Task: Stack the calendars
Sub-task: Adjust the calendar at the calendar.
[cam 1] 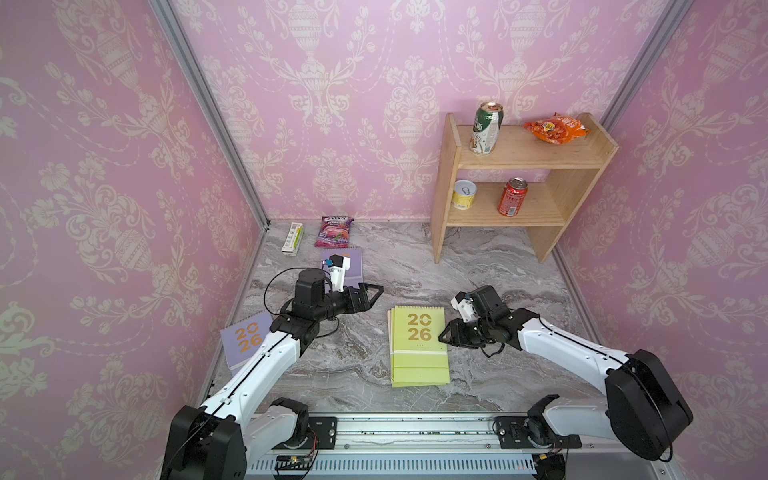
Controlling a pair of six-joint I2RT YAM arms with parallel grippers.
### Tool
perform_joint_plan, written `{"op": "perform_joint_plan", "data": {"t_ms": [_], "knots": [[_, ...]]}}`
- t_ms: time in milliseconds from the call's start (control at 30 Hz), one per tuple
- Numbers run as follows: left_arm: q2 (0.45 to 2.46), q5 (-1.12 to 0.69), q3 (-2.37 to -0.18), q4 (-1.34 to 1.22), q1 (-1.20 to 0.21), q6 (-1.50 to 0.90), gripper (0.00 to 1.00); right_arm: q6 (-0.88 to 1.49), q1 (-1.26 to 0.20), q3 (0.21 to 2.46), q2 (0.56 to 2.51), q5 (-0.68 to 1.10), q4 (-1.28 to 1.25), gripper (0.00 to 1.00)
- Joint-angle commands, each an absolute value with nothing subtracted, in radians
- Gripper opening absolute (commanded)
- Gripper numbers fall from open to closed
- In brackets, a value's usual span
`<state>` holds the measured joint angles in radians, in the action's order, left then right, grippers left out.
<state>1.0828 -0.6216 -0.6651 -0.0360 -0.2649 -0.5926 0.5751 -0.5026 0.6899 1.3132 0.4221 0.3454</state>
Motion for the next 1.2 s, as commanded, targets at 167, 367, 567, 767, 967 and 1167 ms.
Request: {"op": "perform_joint_plan", "data": {"t_ms": [167, 367, 567, 767, 967, 1167], "knots": [[1.085, -0.644, -0.659, -0.035, -0.270, -0.586, 0.99, 0.567, -0.531, 0.731, 1.325, 0.399, 0.348, 0.43], [1.083, -0.643, -0.659, -0.032, -0.270, -0.584, 0.99, 0.572, -0.551, 0.751, 1.342, 0.396, 0.341, 0.40], [1.091, -0.645, -0.658, -0.035, -0.270, -0.584, 0.99, 0.575, -0.563, 0.764, 1.354, 0.389, 0.341, 0.39], [1.086, -0.643, -0.660, -0.033, -0.270, -0.582, 0.99, 0.574, -0.565, 0.776, 1.357, 0.372, 0.354, 0.39], [1.096, -0.609, -0.671, -0.002, -0.270, -0.561, 0.99, 0.540, -0.561, 0.817, 1.326, 0.307, 0.430, 0.44], [1.136, -0.534, -0.740, 0.093, -0.260, -0.509, 0.99, 0.505, -0.563, 0.917, 1.311, 0.302, 0.473, 0.52]]}}
